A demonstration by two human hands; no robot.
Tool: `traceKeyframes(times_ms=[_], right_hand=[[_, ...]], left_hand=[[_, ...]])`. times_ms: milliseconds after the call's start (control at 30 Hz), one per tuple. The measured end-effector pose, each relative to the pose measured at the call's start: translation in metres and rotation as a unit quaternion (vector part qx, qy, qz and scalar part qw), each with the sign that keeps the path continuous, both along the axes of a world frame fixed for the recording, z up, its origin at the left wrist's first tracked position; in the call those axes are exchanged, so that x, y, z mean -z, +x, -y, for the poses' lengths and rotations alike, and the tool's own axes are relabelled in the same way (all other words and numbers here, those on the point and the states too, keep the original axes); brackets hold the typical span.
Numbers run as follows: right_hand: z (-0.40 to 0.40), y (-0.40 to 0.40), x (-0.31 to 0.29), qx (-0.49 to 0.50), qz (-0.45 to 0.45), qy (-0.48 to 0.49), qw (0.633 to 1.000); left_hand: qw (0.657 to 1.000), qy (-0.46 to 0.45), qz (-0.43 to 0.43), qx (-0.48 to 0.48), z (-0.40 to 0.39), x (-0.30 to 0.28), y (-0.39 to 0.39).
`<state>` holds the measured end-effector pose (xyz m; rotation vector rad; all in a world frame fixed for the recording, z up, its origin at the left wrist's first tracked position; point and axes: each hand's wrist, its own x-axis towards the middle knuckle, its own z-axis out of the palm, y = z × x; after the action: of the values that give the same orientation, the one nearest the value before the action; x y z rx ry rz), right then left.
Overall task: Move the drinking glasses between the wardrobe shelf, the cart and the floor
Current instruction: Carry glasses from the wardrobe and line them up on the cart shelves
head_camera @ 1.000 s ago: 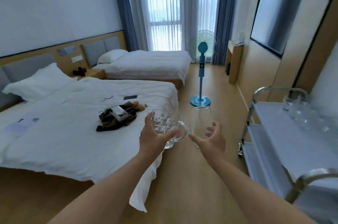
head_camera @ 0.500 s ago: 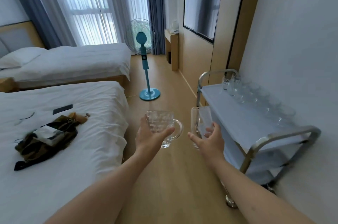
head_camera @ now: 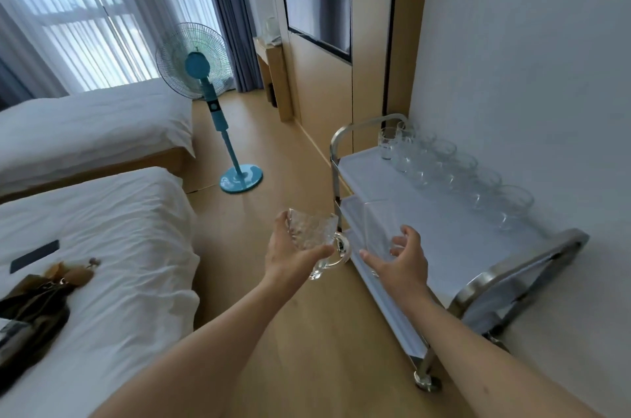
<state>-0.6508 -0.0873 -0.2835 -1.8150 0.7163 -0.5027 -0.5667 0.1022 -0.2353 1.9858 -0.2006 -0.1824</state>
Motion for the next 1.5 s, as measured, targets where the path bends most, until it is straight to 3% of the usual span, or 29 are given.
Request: traceKeyframes(times_ms=[467,800,1133,1267,1500], right_hand=[[0.08,0.058,0.028,0.062,-0.021,0.034,0.997],[0.12,0.11,0.053,0.194,-0.044,0.063,0.978],[0.131,0.155,0.072,0.312,-0.086,0.095,0.941],[0.129,0.164,0.083,0.357,-0.098,0.107,0.923],[0.126,0.168,0.098,0.422,-0.1,0.134,0.891]], left_hand=[[0.998,0.001,-0.035,0.046,0.095,0.031,0.093],[0.979,0.02,-0.062,0.193,0.183,0.056,0.191],[0.934,0.123,-0.073,0.327,0.253,0.096,0.272],[0.904,0.192,-0.026,0.381,0.273,0.109,0.292],[0.847,0.21,-0.016,0.487,0.303,0.125,0.305]])
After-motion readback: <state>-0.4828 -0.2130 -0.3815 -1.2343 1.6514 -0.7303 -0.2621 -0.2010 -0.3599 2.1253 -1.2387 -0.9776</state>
